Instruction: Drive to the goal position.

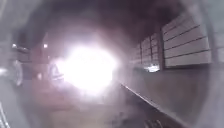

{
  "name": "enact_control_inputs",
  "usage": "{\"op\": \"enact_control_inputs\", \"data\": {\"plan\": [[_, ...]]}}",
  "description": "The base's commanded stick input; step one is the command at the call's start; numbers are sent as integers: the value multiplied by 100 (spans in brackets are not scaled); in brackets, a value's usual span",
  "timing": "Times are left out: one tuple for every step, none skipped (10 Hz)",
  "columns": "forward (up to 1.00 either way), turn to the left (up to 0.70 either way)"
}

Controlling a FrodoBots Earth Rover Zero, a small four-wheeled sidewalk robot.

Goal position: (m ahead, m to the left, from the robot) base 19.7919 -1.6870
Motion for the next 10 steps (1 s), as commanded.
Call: {"op": "enact_control_inputs", "data": {"plan": [[70, 0], [70, 0], [70, -30], [70, -24], [70, -4], [70, 0], [70, 0], [70, 0], [70, 0], [70, 0]]}}
